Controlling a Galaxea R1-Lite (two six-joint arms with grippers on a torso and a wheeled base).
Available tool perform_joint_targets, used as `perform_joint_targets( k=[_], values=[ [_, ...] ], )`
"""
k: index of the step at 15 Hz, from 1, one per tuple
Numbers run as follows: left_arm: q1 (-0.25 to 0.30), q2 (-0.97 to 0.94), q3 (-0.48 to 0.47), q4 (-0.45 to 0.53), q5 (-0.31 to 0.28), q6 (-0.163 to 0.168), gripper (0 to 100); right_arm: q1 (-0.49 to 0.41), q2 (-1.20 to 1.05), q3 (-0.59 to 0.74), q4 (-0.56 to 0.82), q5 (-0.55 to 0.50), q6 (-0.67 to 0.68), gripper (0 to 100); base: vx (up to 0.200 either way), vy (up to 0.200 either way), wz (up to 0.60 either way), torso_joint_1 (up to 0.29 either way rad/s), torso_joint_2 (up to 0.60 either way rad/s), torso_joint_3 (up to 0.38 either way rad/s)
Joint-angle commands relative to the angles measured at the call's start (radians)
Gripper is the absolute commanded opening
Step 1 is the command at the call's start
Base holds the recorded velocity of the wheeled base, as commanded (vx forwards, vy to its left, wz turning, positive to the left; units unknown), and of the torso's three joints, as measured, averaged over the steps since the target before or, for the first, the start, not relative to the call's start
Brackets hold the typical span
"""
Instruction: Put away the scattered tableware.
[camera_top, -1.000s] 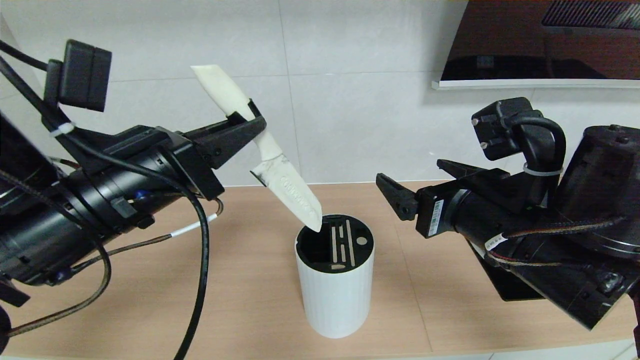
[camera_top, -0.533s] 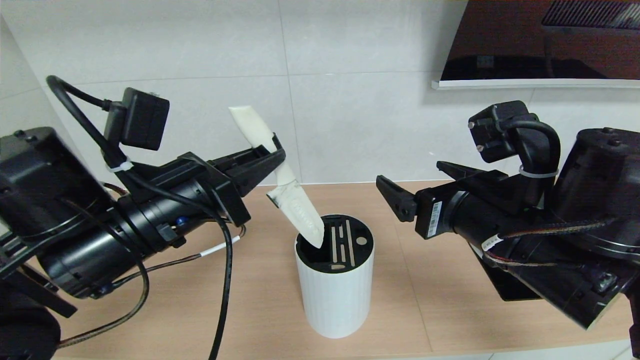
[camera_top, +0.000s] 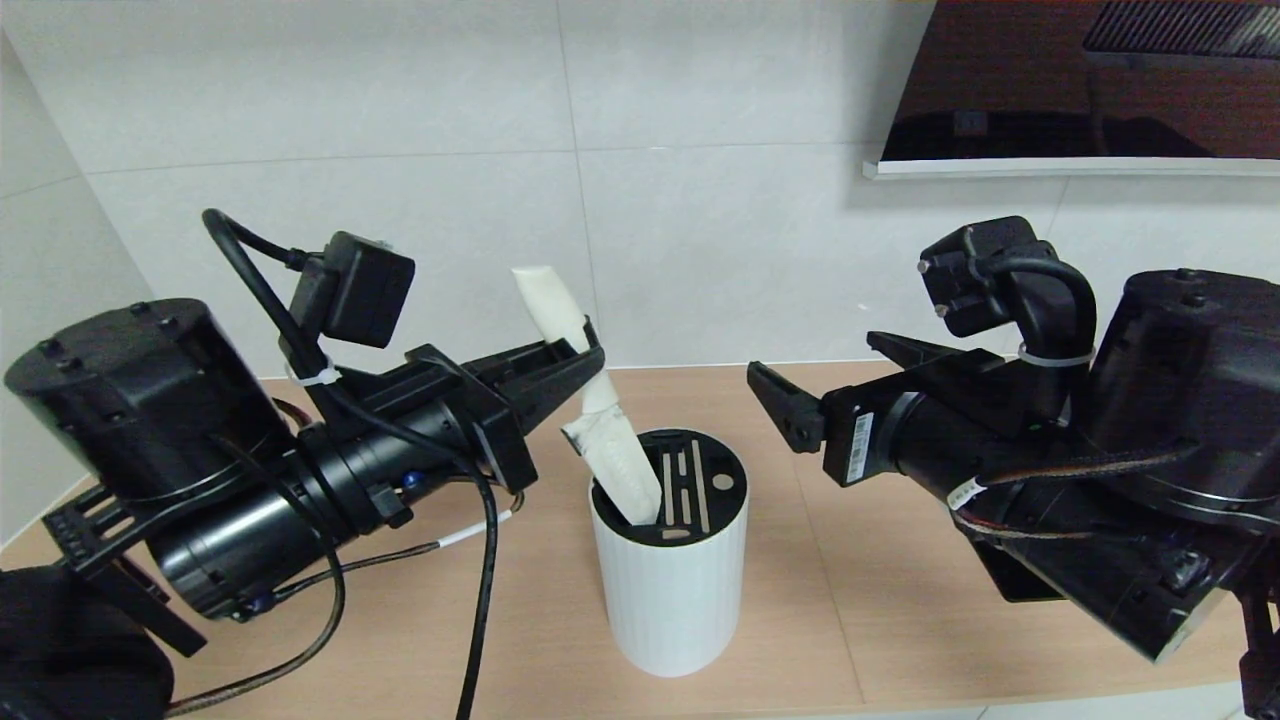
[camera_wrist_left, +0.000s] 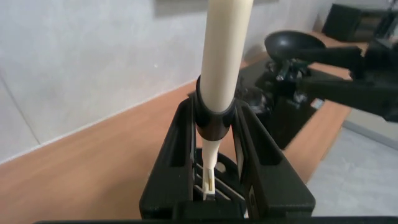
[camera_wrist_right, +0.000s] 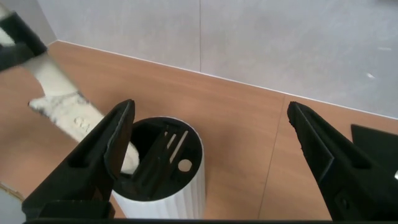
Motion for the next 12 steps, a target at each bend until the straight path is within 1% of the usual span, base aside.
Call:
perform_joint_targets(
  k=[1,5,8,12],
  values=[
    [-0.005,0.011,0.009,0.000,0.000,0.003,0,0.000,0.005,0.000,0.000,0.000,-0.001,100,0.000,0.000,0.00,0.000,0.00,0.000],
    [-0.010,0.069,0.022,-0.003,-0.002,0.019,0,0.000,0.010,0.000,0.000,0.000,-0.001,100,0.000,0.000,0.00,0.000,0.00,0.000],
    [-0.013,0.118,0.024,-0.003,-0.002,0.019,0,0.000,0.010,0.000,0.000,0.000,-0.001,100,0.000,0.000,0.00,0.000,0.00,0.000],
    [-0.033,0.210,0.041,-0.084,0.000,0.019,0,0.000,0.010,0.000,0.000,0.000,-0.001,100,0.000,0.000,0.00,0.000,0.00,0.000]
  ],
)
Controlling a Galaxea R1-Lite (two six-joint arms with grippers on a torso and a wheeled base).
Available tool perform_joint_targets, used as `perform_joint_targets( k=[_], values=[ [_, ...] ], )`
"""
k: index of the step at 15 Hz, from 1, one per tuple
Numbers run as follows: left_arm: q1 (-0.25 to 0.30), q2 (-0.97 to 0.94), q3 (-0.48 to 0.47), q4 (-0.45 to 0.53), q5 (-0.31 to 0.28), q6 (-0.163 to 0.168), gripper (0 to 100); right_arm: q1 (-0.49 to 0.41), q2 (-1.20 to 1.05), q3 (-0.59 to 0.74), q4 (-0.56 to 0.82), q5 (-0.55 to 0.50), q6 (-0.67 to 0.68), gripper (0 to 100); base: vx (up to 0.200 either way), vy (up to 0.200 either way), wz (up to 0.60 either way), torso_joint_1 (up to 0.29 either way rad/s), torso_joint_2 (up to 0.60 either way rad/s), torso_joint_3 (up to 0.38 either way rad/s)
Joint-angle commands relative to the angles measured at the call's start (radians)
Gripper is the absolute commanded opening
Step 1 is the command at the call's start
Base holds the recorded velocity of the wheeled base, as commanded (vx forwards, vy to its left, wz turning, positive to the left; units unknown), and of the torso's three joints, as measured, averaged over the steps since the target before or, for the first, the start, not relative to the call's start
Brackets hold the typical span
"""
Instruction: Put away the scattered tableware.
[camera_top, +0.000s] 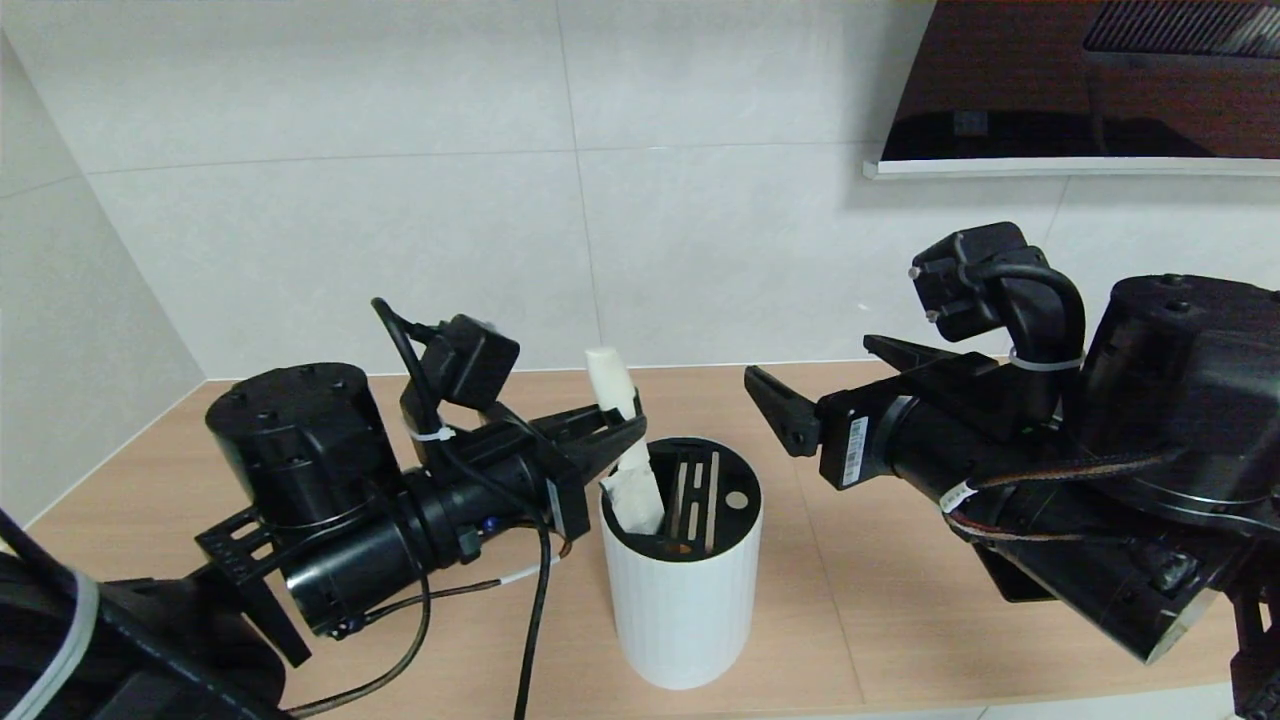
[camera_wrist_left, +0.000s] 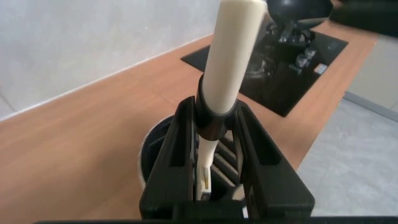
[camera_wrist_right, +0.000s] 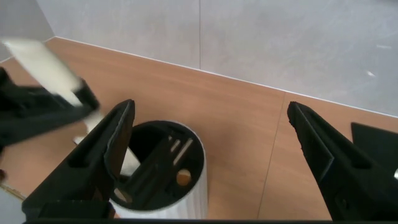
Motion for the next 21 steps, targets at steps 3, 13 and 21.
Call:
perform_joint_targets(
  k=[3,13,21],
  values=[
    [-0.009,0.088,0.007,-0.050,0.006,-0.001,0,0.000,0.003,0.000,0.000,0.001,-0.001,100,0.000,0.000,0.00,0.000,0.00,0.000],
    [-0.032,0.097,0.015,-0.052,0.035,-0.001,0,0.000,0.010,0.000,0.000,-0.001,-0.001,100,0.000,0.000,0.00,0.000,0.00,0.000],
    [-0.032,0.092,0.014,-0.052,0.064,-0.002,100,0.000,0.010,0.000,-0.002,-0.001,-0.001,100,0.000,0.000,0.00,0.000,0.00,0.000]
  ],
)
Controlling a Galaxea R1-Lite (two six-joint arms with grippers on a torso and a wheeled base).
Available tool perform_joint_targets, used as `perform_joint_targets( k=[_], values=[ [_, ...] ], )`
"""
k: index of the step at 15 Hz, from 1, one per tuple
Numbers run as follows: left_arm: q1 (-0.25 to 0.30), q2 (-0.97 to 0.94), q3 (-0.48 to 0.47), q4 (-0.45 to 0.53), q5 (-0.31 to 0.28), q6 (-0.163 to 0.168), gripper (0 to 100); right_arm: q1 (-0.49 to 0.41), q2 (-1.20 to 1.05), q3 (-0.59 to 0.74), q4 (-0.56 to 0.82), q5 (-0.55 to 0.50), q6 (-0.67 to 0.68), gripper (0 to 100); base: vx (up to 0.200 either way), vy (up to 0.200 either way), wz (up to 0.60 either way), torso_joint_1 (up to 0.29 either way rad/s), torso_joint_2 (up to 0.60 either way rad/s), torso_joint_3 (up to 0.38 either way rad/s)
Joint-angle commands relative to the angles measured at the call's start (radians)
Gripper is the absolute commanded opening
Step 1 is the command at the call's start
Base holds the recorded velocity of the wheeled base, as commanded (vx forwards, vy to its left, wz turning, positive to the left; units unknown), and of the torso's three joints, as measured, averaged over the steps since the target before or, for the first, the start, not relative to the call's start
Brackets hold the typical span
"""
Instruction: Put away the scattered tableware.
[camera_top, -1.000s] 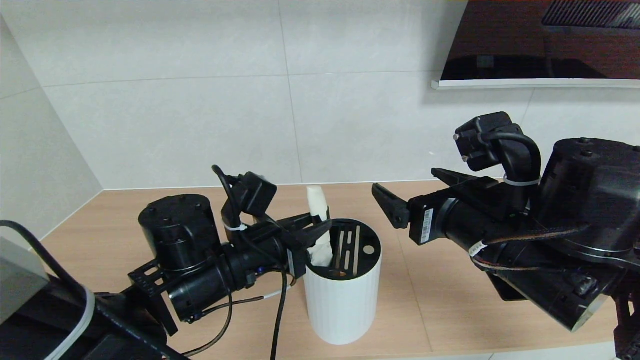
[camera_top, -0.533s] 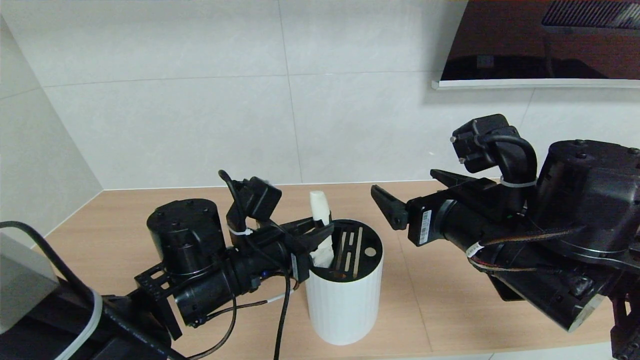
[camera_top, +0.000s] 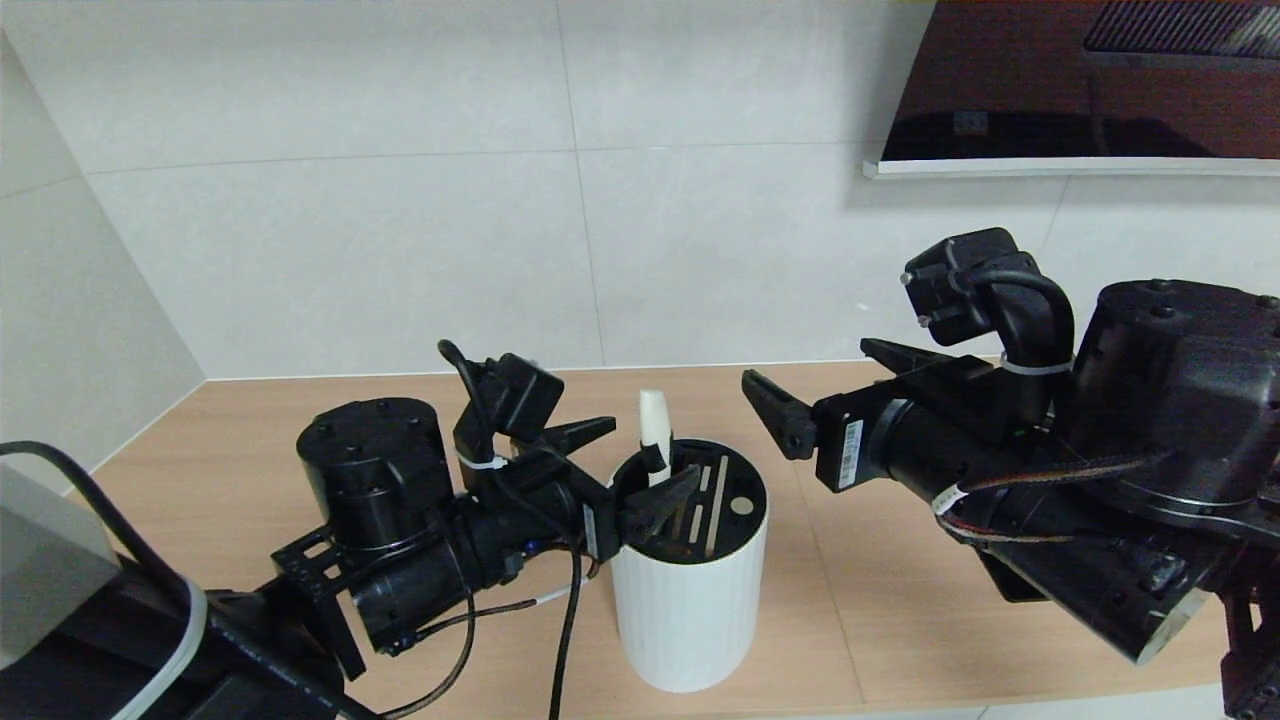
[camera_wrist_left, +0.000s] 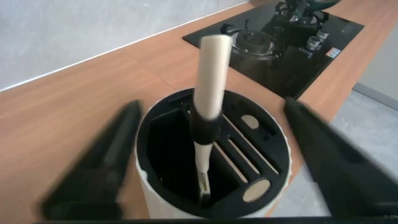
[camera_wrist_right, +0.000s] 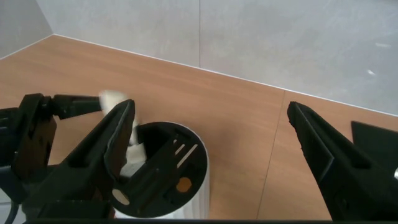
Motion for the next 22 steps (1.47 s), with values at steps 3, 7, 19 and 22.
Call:
perform_joint_targets(
  k=[3,7,19,22],
  values=[
    [0.000,-0.009,-0.001,-0.001,0.000,0.000,100,0.000,0.001,0.001,-0.001,0.000,0.000,100,0.000,0.000,0.00,0.000,0.00,0.000],
    [0.061,-0.213,-0.033,-0.015,0.042,-0.012,100,-0.099,-0.080,0.020,-0.001,0.003,0.003,100,0.000,0.000,0.00,0.000,0.00,0.000],
    [0.310,-1.099,0.278,0.398,0.100,-0.083,100,-0.598,-1.073,0.595,0.292,0.024,0.004,100,0.000,0.000,0.00,0.000,0.00,0.000],
    [0.331,-1.390,0.254,0.804,0.095,-0.089,100,-0.662,-1.341,0.518,0.608,0.029,0.001,100,0.000,0.000,0.00,0.000,0.00,0.000]
  ],
)
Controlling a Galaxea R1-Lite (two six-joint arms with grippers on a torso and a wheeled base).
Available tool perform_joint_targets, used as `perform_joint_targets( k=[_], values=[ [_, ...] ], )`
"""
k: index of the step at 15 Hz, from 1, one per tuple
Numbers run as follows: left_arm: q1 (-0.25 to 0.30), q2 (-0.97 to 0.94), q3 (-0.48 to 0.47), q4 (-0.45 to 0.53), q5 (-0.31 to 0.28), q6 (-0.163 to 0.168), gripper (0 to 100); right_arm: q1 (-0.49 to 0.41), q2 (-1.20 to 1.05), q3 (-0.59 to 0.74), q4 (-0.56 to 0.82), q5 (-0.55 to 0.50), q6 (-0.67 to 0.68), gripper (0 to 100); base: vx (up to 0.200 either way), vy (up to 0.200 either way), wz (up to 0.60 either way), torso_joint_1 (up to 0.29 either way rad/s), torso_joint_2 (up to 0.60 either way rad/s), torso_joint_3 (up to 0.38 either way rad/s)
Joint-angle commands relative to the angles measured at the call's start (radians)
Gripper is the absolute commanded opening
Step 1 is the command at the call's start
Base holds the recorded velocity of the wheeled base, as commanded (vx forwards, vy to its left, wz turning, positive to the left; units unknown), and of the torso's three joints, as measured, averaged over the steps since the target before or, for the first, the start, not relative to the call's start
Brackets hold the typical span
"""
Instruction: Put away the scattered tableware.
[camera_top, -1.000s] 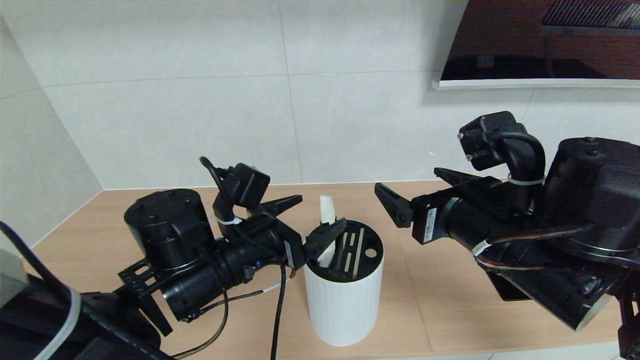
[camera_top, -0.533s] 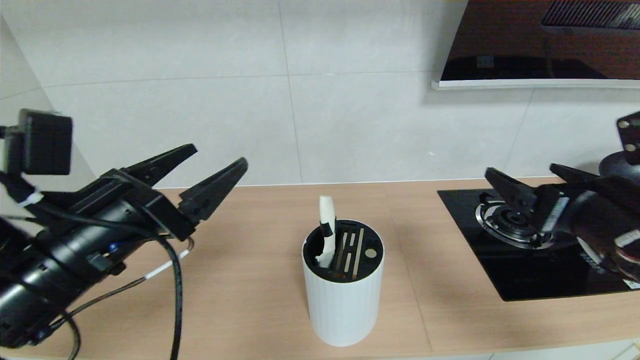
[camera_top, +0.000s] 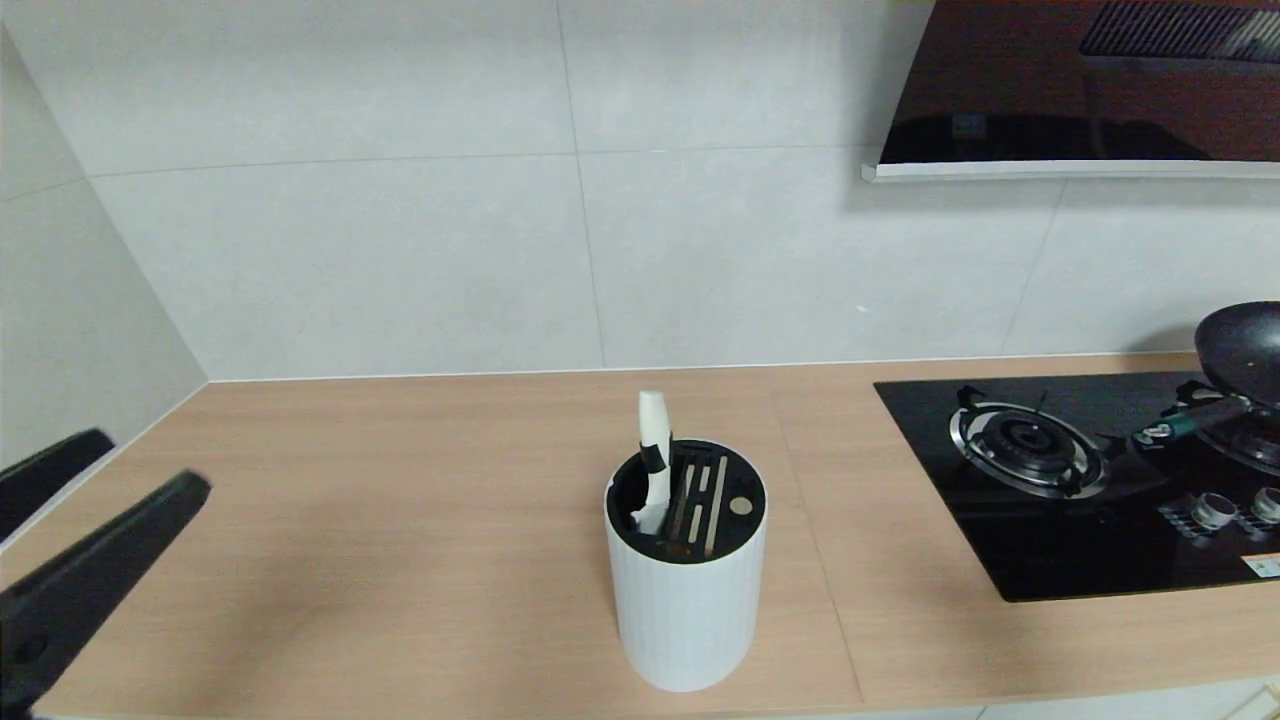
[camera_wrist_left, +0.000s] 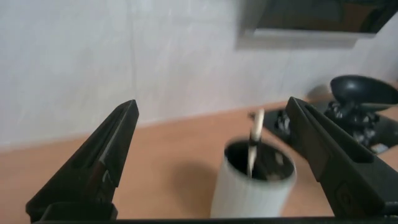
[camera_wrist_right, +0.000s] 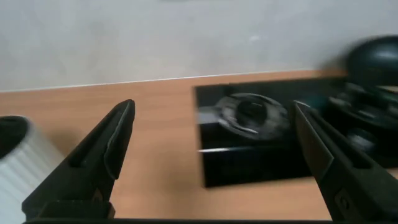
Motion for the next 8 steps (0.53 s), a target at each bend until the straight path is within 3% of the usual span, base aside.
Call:
perform_joint_targets(
  k=[1,2,3,5,7,8],
  values=[
    [0.048,-0.328,-0.011,0.280,-0.001,-0.011,100,-0.109,-0.332,-0.042,0.245,0.007,-0.009,100,0.000,0.000,0.00,0.000,0.00,0.000],
    [0.074,-0.417,-0.008,0.357,-0.007,-0.011,100,-0.155,-0.435,-0.080,0.367,0.010,-0.070,100,0.000,0.000,0.00,0.000,0.00,0.000],
    [0.100,-0.463,-0.001,0.372,-0.017,-0.011,100,-0.170,-0.465,-0.091,0.411,0.004,-0.089,100,0.000,0.000,0.00,0.000,0.00,0.000],
    [0.117,-0.518,0.015,0.391,-0.035,-0.010,100,-0.209,-0.462,-0.091,0.385,-0.001,-0.086,100,0.000,0.000,0.00,0.000,0.00,0.000],
    [0.163,-0.630,0.052,0.457,-0.046,-0.005,100,-0.325,-0.537,-0.063,0.419,0.031,-0.102,100,0.000,0.000,0.00,0.000,0.00,0.000],
    [0.169,-0.638,0.072,0.464,-0.032,-0.002,100,-0.325,-0.551,-0.046,0.429,0.031,-0.107,100,0.000,0.000,0.00,0.000,0.00,0.000]
  ],
)
